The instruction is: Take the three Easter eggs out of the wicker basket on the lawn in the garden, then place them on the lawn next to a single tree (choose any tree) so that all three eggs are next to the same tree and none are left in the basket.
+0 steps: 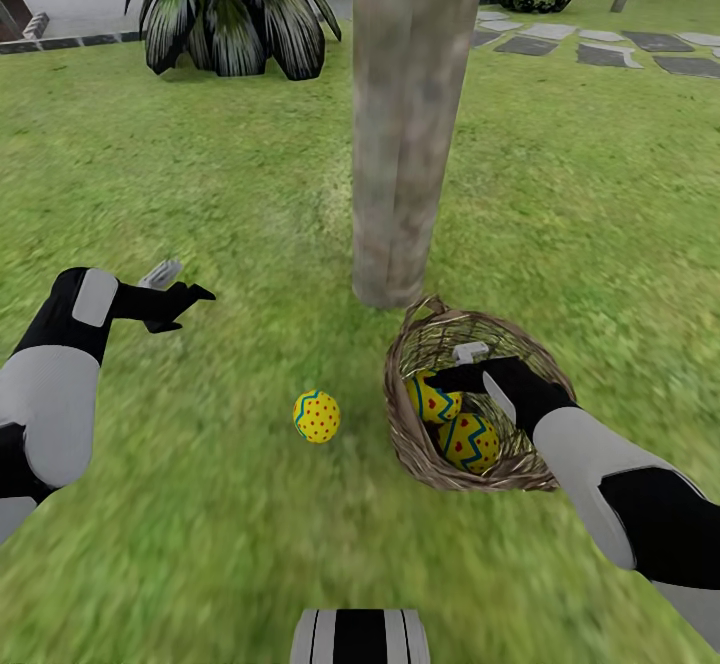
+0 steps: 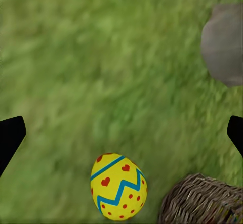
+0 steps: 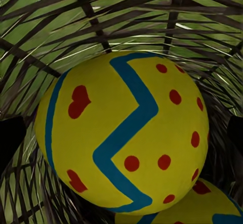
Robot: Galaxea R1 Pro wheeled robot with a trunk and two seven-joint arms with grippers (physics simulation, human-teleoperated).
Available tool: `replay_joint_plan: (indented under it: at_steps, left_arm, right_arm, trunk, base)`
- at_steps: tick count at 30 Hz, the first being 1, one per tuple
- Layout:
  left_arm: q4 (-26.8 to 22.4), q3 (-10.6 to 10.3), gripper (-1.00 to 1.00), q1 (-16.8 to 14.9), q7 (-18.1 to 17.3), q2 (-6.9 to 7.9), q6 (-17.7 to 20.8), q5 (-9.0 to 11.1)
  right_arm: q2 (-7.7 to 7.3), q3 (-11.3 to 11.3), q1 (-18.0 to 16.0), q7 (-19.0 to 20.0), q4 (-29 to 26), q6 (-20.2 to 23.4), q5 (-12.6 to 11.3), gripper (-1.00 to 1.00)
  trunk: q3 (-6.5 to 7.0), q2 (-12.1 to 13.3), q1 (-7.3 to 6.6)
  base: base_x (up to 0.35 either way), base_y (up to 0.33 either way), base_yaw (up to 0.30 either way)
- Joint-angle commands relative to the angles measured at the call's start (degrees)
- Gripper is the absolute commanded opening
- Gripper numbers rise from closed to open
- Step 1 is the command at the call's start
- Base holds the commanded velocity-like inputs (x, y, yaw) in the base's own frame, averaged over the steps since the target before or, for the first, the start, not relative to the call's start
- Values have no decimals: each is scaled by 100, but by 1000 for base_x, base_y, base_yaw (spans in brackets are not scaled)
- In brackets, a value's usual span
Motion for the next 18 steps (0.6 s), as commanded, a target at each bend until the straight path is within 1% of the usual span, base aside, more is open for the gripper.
replay_joint_plan:
  at_steps: [1,2,7,10,13,14,18]
  left_arm:
    - [-4,14,100,-2,57,-2,24,60]
    - [-4,14,100,-2,57,-2,24,60]
    - [-4,14,100,-2,57,-22,24,60]
    - [13,14,100,-1,57,-15,24,60]
    - [20,14,100,0,57,-23,24,60]
    - [21,14,100,0,57,-26,24,60]
    - [22,14,100,-1,57,-27,24,60]
  right_arm:
    - [-6,40,-2,-1,-11,33,-56,100]
    - [-10,38,-2,2,-11,33,-56,100]
    - [-15,32,-2,-2,-25,27,-56,100]
    - [-15,34,-2,-8,-12,25,-54,100]
    - [-28,32,-2,-10,-12,24,-51,100]
    - [-71,33,-2,-10,-15,24,-53,100]
    - [-103,37,-2,-8,-27,24,-55,100]
  trunk:
    - [-4,-2,-1]
    - [-4,-2,-1]
    - [-115,-8,12]
    - [-115,-8,12]
    - [-181,-12,20]
    - [-181,-12,20]
    - [-181,-12,20]
  base:
    - [0,0,0]
    - [0,0,0]
    - [0,0,0]
    - [0,0,0]
    - [0,0,0]
    - [0,0,0]
    - [0,0,0]
